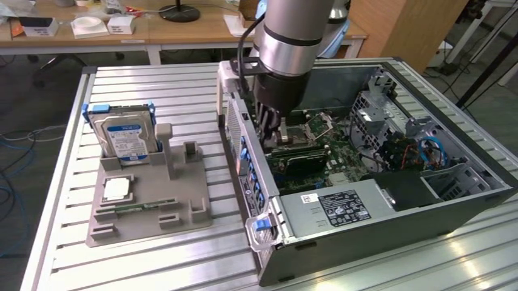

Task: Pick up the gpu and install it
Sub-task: 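Press down on the gpu until it lock into place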

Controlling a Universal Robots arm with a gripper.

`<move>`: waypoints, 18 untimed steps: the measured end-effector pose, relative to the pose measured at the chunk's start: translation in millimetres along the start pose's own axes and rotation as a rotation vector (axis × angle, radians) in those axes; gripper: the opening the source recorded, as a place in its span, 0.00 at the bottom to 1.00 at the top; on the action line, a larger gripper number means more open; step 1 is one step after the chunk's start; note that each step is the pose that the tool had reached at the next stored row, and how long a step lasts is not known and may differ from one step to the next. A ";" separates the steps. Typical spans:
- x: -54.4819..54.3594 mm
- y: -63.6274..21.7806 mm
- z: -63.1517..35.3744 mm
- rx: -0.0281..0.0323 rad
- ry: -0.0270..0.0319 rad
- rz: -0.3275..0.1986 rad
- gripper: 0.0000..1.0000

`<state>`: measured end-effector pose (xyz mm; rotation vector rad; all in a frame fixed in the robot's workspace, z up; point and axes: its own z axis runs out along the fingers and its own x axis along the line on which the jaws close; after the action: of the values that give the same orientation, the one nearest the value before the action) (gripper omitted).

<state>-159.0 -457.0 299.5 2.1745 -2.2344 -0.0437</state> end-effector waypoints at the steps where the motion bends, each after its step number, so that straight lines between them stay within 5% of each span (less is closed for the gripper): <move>1: 0.0 0.0 -1.5 -0.0020 0.0001 0.000 0.11; 8: 1.3 1.1 -2.9 -0.0078 0.0000 0.003 0.11; 13: 2.9 1.3 -2.9 -0.0200 0.0000 0.015 0.11; 15: 3.1 1.5 -3.0 -0.0292 0.0002 0.020 0.11; 18: 3.5 1.6 -2.5 -0.0313 0.0000 0.023 0.11</move>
<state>-160.6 -460.5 302.0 2.1333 -2.2424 -0.0777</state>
